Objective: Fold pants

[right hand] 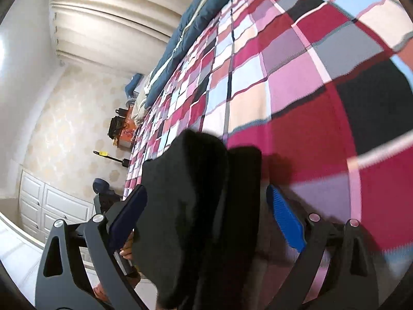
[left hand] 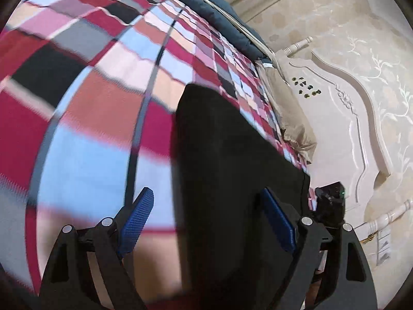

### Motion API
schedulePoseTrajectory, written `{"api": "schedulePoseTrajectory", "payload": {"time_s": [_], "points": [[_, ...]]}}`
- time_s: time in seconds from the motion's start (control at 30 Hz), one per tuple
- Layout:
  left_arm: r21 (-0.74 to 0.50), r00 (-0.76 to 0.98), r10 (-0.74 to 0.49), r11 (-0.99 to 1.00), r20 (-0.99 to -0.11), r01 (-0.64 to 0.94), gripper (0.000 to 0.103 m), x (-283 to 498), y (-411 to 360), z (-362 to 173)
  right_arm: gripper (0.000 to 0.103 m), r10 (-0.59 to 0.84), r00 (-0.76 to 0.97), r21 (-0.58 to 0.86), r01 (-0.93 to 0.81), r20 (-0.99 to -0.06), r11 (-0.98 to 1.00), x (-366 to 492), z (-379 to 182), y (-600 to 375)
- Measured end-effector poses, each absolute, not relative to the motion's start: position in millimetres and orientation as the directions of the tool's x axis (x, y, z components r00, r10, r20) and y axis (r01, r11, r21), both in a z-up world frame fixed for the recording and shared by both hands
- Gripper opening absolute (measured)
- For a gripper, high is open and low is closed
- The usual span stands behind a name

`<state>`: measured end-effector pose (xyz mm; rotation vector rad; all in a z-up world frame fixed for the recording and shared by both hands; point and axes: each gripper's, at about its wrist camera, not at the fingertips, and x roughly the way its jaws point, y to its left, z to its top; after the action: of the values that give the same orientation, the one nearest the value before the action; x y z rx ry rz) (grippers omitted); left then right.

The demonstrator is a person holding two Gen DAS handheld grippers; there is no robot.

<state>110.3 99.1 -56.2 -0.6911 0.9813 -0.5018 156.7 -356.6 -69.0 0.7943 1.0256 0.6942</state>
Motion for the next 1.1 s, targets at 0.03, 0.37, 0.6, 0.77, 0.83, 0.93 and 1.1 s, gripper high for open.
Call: {"api": "schedulePoseTrajectory", "payload": {"time_s": [0.03,0.37,0.6,0.77,0.83,0.93,1.1], "points": [[-0.735,0.466,-0.677,0.674,-0.57,0.079,0.083,120.2,98.8,-55.9,0.094,0.814,0.356,0.836,-0.138,-0.458,0.531,161.2,-69.5,-354.9],[-0.642,0.428,-0.634,0.752,-0.644,0.148,0.054,157.0,73.8,-57.6,0.055,0.774,0.31,0.751,-0.221,-0.552,0.623,170.6,-71.4,-322.9],[-0.614,0.461,-0.606,0.774,-0.648,0.154,0.027,155.7,78.4,-42.0,0.035,0.775,0.392,0.745,-0.268,-0.496,0.611,167.3,-46.7,-317.6],[-0.547,0.516,-0.538,0.823,-0.667,0.152,0.026,184.3,76.7,-22.4,0.033,0.777,0.428,0.725,-0.323,-0.461,0.608,197.0,-19.9,-299.1],[-0.553,0.54,-0.531,0.822,-0.653,0.139,0.026,204.5,83.7,-14.1,0.033,0.781,0.433,0.729,-0.327,-0.45,0.601,217.1,-15.6,-291.3],[-0.52,0.561,-0.498,0.844,-0.661,0.136,0.026,237.2,87.3,-5.7,0.033,0.784,0.436,0.746,-0.307,-0.442,0.591,253.9,-18.1,-280.6],[-0.456,0.507,-0.434,0.886,-0.745,0.09,0.028,280.4,87.0,-28.1,0.033,0.762,0.412,0.757,-0.222,-0.499,0.615,293.5,-46.5,-271.8]]}}
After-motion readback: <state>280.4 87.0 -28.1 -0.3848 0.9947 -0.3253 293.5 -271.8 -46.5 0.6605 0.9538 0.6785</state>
